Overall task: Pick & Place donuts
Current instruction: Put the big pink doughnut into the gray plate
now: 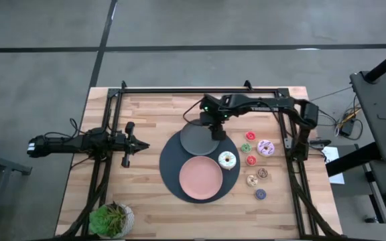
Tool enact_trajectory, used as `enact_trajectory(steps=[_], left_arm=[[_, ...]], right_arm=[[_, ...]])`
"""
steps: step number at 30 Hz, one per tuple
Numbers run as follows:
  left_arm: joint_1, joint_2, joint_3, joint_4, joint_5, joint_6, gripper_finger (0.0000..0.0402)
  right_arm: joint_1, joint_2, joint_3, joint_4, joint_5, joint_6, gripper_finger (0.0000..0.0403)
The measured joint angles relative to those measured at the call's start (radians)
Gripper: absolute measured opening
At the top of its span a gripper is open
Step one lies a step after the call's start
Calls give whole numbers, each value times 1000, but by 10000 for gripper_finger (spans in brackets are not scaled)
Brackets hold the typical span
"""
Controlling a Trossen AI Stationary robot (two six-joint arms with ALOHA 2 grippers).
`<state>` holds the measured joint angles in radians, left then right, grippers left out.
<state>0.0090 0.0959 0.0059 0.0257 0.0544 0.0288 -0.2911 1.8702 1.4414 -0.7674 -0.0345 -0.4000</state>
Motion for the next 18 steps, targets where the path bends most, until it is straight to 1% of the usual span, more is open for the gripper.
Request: enact_trajectory(steps=[6, 11, 18], left_arm=[[0, 0, 0, 0, 0, 0, 0], [0, 0, 0, 0, 0, 0, 0], [0, 0, 0, 0, 0, 0, 0]], right_arm=[[19, 84, 81, -5, 0, 0, 130], [30, 146, 137, -11, 1, 0, 132], [39, 199, 170, -10, 1, 0, 136]])
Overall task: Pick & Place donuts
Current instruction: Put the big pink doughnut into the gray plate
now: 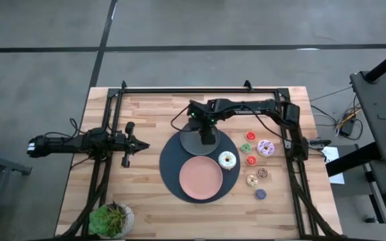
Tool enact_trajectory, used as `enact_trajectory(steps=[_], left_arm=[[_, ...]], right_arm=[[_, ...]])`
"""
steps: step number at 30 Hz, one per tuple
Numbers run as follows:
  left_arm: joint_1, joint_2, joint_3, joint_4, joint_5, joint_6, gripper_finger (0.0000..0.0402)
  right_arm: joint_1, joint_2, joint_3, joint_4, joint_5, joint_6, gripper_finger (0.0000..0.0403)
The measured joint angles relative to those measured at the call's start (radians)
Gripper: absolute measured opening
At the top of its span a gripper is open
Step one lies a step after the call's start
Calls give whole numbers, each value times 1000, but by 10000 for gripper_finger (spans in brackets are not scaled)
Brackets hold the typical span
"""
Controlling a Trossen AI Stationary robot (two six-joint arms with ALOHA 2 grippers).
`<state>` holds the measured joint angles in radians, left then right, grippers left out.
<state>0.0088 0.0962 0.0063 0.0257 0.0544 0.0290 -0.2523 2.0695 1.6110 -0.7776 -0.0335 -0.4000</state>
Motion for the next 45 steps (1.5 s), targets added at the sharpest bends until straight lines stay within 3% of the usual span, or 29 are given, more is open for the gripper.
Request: enact_trajectory(steps=[26, 45], left_arm=[[0, 0, 0, 0, 0, 0, 0], [0, 0, 0, 0, 0, 0, 0]], right_arm=[[7, 60, -11, 7, -1, -3, 126], [7, 60, -9, 9, 2, 0, 158]])
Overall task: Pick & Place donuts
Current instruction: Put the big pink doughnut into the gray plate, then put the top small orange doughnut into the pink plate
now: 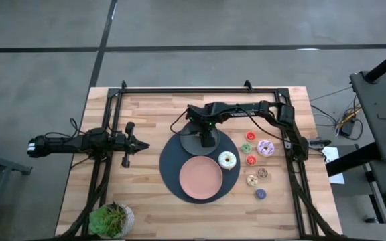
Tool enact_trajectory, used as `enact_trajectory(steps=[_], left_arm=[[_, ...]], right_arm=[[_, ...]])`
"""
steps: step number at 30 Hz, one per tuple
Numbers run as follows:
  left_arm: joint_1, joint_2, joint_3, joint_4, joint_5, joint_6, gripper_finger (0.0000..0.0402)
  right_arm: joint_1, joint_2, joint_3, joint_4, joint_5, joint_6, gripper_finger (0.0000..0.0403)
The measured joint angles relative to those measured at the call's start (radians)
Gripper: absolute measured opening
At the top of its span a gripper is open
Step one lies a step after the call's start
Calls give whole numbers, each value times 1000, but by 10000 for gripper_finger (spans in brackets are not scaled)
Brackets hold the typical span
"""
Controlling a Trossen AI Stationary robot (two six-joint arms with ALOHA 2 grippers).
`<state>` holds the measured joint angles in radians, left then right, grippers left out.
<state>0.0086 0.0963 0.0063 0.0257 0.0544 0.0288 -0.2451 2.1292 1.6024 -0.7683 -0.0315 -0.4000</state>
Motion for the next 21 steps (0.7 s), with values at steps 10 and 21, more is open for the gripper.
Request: enact_trajectory(steps=[10, 21], left_arm=[[0, 0, 0, 0, 0, 0, 0], [0, 0, 0, 0, 0, 0, 0]], right_arm=[[0, 0, 0, -1, 8, 0, 198], [0, -59, 0, -20, 8, 7, 201]])
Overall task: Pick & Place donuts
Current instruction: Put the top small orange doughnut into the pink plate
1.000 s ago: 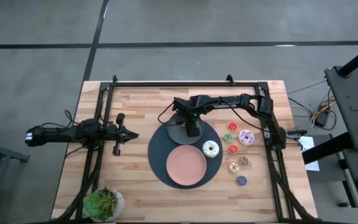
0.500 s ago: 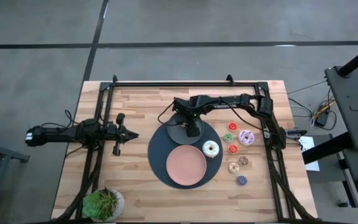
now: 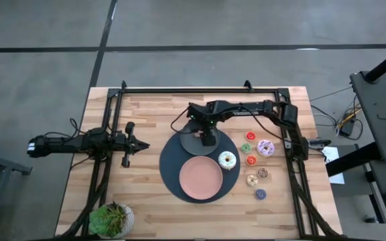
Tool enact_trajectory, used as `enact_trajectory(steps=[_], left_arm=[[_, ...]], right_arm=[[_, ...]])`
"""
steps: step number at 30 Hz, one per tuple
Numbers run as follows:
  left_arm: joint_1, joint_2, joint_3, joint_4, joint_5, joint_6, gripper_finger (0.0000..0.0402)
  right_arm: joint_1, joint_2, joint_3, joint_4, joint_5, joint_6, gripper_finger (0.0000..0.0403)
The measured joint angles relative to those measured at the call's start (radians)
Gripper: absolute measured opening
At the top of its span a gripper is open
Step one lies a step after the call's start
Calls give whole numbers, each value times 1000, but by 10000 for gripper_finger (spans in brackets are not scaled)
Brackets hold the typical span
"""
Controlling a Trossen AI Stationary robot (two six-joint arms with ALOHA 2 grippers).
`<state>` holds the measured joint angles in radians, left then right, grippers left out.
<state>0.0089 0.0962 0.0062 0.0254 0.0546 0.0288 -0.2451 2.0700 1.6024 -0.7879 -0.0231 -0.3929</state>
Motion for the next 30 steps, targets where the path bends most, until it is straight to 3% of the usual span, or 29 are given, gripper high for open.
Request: enact_trajectory(steps=[14, 30], left_arm=[[0, 0, 0, 0, 0, 0, 0], [0, 0, 0, 0, 0, 0, 0]], right_arm=[[0, -214, 0, -65, 0, 3, 201], [25, -231, 1, -147, -2, 66, 201]])
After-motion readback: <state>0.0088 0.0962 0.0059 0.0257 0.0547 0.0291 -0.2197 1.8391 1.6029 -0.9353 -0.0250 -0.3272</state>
